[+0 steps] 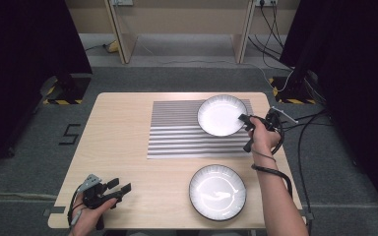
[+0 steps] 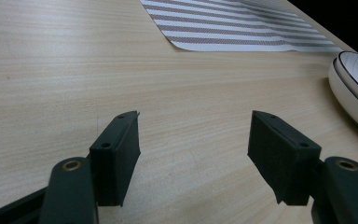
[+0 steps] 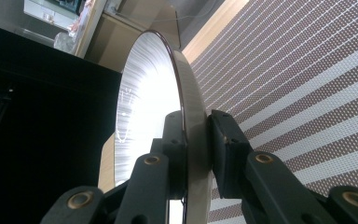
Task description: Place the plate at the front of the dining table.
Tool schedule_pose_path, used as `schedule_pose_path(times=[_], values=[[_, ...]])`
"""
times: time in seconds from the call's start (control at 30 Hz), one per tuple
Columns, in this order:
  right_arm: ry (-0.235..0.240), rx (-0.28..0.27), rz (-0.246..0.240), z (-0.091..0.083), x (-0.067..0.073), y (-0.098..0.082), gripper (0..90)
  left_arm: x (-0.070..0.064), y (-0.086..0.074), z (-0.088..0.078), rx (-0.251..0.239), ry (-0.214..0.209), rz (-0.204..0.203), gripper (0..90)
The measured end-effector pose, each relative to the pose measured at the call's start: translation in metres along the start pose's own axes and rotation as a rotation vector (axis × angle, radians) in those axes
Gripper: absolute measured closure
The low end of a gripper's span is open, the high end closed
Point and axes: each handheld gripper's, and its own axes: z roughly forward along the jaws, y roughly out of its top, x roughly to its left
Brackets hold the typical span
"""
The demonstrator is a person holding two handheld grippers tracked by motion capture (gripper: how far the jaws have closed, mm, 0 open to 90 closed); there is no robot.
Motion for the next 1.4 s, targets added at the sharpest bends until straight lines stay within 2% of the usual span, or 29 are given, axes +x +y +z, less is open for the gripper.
schedule_pose_path(times=[0.5,1.03,1.4], values=[[-0.016,-0.006,0.027,0.011,-0.005,0.004,76.8,0.001,0.000,0.001,0.005,-0.002,0.001,33.2],[-0.029,0.001,0.052,0.029,-0.003,0.005,76.4,0.001,-0.001,0.002,0.006,-0.005,0.001,33.2],[-0.041,0.004,0.049,0.039,-0.002,0.004,76.2,0.001,-0.001,0.003,0.007,-0.005,0.001,33.2]])
